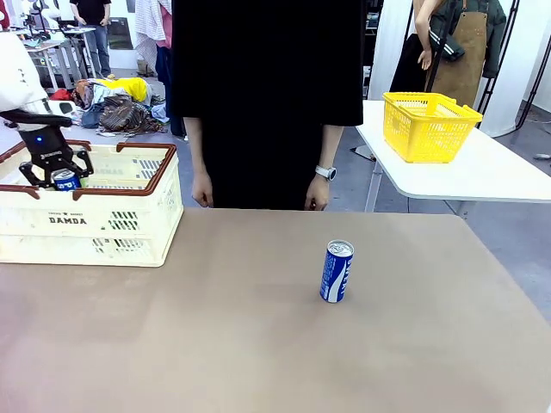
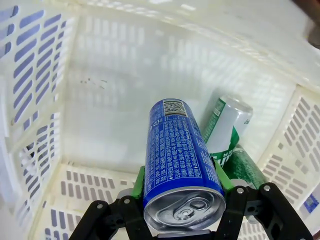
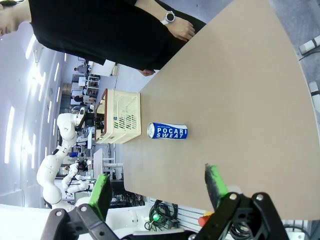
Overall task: Place the drinks into the Shopping basket.
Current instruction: Pick up one drink and place it into the Shopping basket.
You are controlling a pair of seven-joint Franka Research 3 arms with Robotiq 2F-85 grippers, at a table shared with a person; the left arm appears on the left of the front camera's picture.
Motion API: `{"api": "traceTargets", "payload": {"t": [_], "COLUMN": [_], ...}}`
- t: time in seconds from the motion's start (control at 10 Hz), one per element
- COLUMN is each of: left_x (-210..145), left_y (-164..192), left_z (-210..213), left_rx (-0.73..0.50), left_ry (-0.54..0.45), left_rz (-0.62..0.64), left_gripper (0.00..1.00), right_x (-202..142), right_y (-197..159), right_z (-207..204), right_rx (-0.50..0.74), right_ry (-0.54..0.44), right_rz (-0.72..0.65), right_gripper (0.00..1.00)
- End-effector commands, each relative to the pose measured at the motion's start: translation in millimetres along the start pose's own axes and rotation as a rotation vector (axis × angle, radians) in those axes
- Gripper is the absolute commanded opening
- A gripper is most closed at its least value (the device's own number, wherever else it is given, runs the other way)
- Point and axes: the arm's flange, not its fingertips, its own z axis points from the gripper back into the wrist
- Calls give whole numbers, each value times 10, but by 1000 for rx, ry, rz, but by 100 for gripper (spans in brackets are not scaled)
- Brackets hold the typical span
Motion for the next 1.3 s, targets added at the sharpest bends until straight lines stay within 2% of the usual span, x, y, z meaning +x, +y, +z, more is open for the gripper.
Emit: {"api": "traceTargets", "payload": {"t": [0.0,0.5,0.6,0.7,0.8,1.2], "left_x": [62,64,57,58,53,-28], "left_y": [41,51,49,43,41,55], "left_z": [58,-71,-83,-90,-95,57], "left_rx": [20,36,39,39,47,43], "left_ry": [13,31,31,35,31,-14], "left_rz": [-14,-31,-37,-38,-45,-51], "left_gripper": [0,0,9,58,100,100], "right_x": [11,11,11,11,11,11], "right_y": [-4,-4,-4,-4,-4,-4], "right_z": [-9,-9,-9,-9,-9,-9], "right_rx": [20,20,20,20,20,20], "right_ry": [-12,-12,-12,-12,-12,-12], "right_rz": [21,21,21,21,21,21], "right_gripper": [100,100,100,100,100,100]}}
